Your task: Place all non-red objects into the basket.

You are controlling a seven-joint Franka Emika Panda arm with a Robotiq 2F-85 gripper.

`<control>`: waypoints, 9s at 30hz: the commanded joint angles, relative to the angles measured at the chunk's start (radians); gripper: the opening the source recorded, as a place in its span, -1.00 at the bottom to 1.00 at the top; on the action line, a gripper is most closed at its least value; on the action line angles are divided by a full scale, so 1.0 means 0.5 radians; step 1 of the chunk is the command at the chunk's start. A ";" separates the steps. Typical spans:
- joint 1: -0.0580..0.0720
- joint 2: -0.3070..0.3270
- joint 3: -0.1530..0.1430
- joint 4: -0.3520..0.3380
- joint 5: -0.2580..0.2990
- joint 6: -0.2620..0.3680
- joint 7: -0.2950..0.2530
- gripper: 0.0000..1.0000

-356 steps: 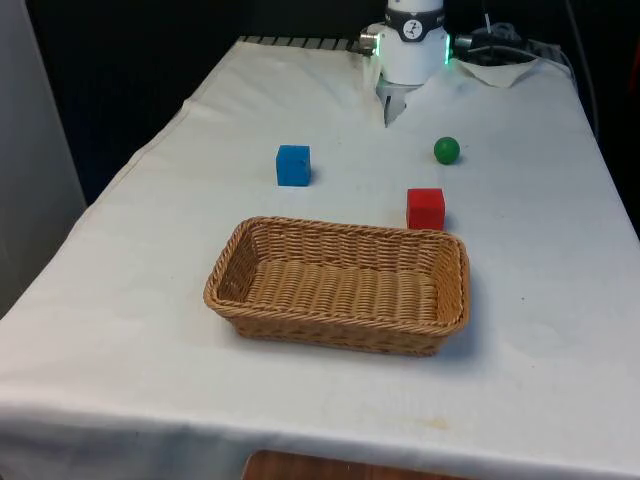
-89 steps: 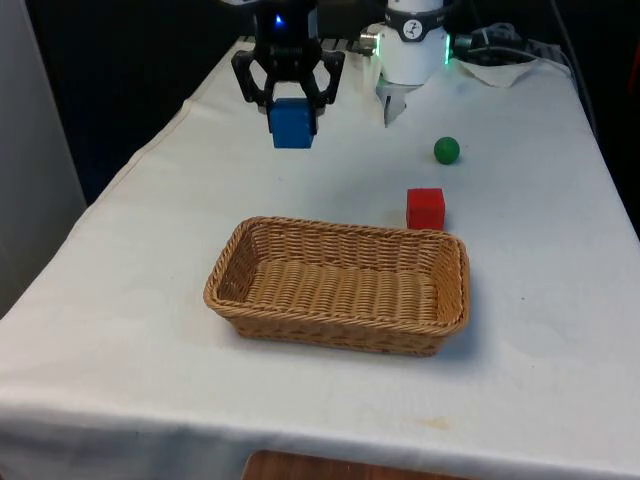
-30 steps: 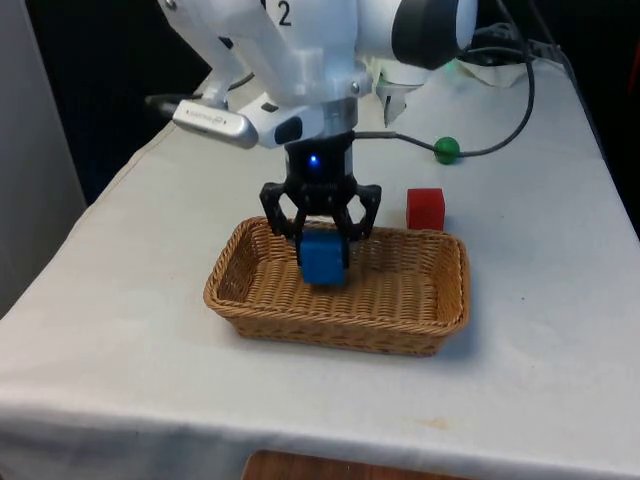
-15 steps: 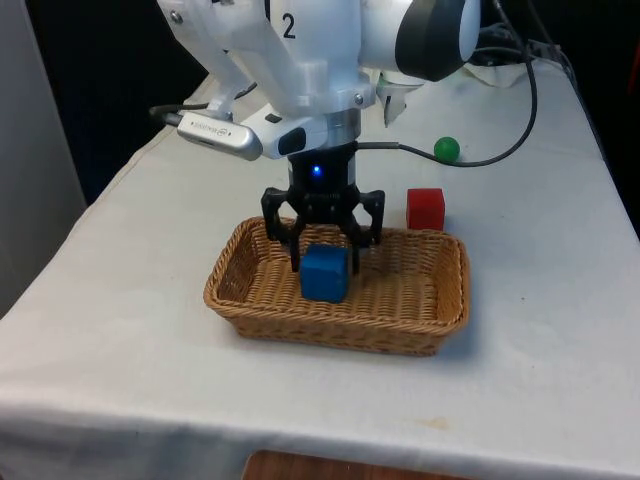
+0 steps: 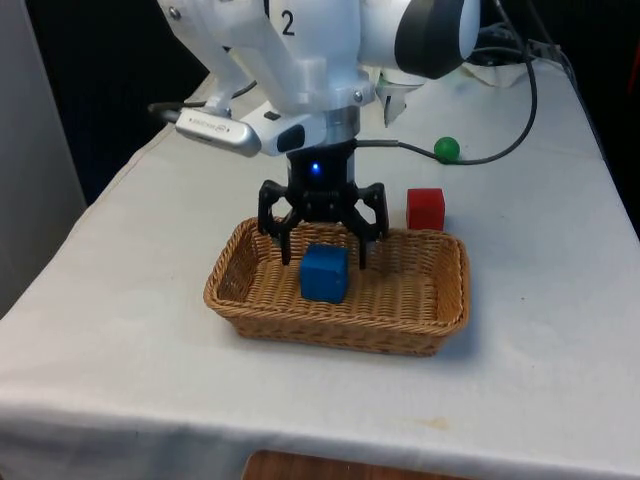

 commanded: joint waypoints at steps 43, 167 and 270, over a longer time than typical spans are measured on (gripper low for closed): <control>0.136 -1.038 0.006 -0.802 -0.516 -0.168 0.108 1.00; 0.160 -2.104 0.736 -2.880 -1.018 1.090 0.868 1.00; 0.054 -2.184 0.796 -2.672 -1.070 0.958 1.040 -1.00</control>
